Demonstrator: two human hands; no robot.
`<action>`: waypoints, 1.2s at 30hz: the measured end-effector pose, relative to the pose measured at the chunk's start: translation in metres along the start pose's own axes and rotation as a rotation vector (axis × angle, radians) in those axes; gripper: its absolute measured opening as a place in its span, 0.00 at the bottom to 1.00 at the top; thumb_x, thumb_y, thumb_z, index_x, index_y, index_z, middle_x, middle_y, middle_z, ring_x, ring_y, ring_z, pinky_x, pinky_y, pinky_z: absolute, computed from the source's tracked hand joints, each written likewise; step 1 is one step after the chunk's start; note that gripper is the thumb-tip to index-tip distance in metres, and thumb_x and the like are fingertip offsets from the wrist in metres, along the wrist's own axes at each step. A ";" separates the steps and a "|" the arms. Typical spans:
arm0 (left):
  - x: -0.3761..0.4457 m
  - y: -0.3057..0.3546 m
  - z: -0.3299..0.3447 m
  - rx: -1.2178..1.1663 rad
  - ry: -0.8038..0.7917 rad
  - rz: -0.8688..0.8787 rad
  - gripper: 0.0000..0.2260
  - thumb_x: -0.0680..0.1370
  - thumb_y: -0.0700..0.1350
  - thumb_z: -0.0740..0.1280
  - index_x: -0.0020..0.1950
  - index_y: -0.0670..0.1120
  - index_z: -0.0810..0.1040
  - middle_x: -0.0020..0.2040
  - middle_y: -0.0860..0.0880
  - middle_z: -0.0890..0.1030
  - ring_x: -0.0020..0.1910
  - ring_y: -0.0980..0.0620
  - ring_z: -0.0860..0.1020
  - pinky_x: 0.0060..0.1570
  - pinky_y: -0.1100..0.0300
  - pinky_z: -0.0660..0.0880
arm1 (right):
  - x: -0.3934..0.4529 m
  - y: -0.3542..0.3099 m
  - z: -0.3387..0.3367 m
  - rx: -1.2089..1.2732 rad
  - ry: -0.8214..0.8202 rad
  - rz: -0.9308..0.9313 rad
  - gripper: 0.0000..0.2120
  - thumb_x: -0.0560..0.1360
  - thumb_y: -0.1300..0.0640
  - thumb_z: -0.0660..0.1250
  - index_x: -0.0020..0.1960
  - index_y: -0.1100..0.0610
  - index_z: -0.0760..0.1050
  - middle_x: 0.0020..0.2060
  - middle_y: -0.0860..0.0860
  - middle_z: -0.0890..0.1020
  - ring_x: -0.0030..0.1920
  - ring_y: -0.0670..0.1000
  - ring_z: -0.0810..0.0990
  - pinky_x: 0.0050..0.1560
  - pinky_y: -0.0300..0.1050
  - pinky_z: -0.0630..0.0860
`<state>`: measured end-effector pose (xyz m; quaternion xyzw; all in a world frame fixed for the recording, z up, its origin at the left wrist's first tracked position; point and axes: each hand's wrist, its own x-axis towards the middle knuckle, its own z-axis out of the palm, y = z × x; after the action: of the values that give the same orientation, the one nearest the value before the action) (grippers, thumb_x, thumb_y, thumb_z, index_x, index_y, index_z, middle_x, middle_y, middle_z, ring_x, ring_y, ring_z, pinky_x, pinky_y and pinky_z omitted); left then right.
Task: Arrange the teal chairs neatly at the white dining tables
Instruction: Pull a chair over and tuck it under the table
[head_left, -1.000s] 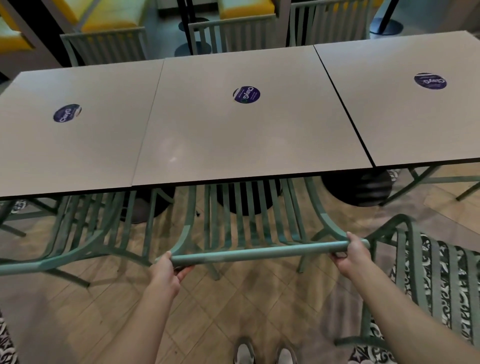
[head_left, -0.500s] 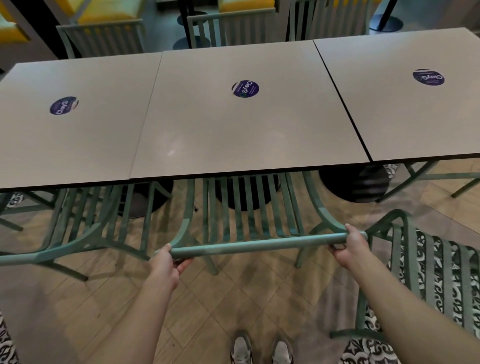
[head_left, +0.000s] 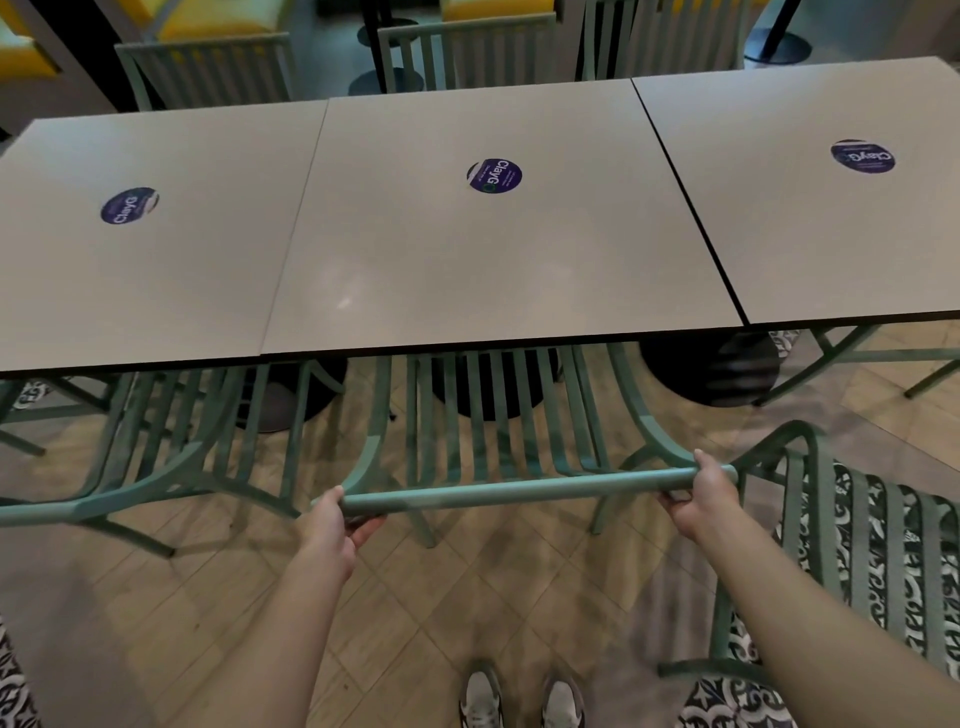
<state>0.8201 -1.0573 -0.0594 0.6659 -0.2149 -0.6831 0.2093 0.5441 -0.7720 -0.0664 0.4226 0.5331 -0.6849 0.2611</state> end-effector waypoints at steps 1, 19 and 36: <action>-0.001 0.000 0.000 0.003 -0.001 0.002 0.19 0.82 0.41 0.60 0.71 0.36 0.64 0.63 0.34 0.73 0.55 0.37 0.76 0.51 0.45 0.76 | -0.001 0.000 0.000 -0.004 -0.002 0.002 0.29 0.77 0.51 0.66 0.74 0.54 0.60 0.58 0.58 0.73 0.55 0.59 0.76 0.59 0.55 0.76; 0.005 0.007 -0.009 0.028 0.021 -0.005 0.18 0.80 0.42 0.62 0.69 0.38 0.66 0.60 0.34 0.74 0.45 0.37 0.78 0.32 0.47 0.77 | -0.004 0.001 -0.007 0.011 -0.029 0.034 0.28 0.77 0.53 0.67 0.73 0.54 0.61 0.57 0.59 0.72 0.54 0.61 0.76 0.60 0.56 0.76; -0.007 0.008 -0.012 0.114 -0.034 0.004 0.15 0.81 0.43 0.62 0.65 0.38 0.68 0.59 0.34 0.75 0.49 0.37 0.79 0.44 0.45 0.78 | 0.012 0.003 -0.010 -0.011 -0.077 0.028 0.28 0.75 0.51 0.68 0.71 0.55 0.63 0.54 0.60 0.74 0.51 0.61 0.78 0.54 0.58 0.79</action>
<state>0.8325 -1.0600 -0.0495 0.6645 -0.2584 -0.6806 0.1686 0.5431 -0.7621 -0.0789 0.4021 0.5203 -0.6940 0.2931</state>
